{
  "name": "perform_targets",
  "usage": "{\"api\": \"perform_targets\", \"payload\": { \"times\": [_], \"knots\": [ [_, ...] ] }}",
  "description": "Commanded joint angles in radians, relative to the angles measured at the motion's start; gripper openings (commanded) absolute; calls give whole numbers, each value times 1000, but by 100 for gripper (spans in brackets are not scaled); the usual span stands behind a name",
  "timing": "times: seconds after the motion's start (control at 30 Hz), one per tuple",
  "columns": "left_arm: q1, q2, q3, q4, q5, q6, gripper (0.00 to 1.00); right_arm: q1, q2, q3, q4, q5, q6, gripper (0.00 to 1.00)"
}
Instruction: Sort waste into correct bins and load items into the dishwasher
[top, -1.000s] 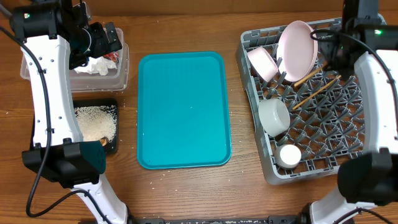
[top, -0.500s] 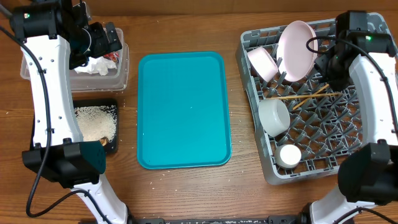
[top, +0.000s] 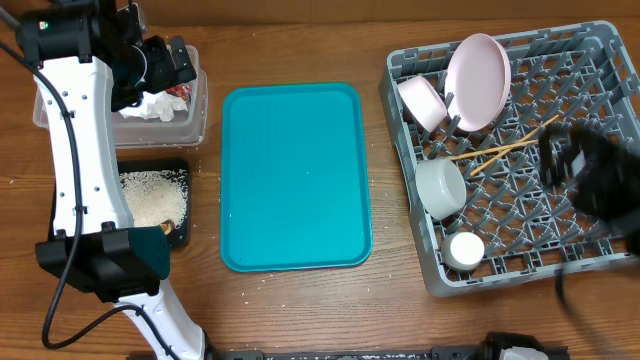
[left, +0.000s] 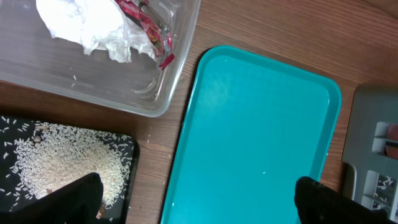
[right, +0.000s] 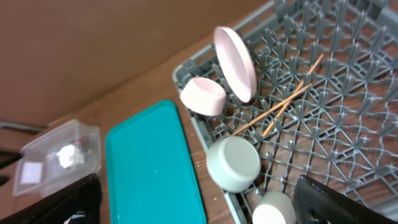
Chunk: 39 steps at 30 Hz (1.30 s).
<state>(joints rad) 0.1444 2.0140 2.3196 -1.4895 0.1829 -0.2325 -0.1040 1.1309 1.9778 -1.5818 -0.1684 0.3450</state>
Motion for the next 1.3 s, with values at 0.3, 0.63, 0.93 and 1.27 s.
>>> {"api": "perform_targets", "payload": {
  "times": [0.3,0.63,0.93,1.27],
  "knots": [
    [5,-6,12,2,-7,16,100,-2,-349,-62,-99,282,-58,100],
    [5,-6,12,2,-7,16,100,-1,-690,-770,629,193,-92,100],
    [5,-6,12,2,-7,16,100,27,-892,-1640,1606,12,-84,100],
    [5,-6,12,2,-7,16,100,100,-1058,-1896,1658,123,-84,100]
  ]
}}
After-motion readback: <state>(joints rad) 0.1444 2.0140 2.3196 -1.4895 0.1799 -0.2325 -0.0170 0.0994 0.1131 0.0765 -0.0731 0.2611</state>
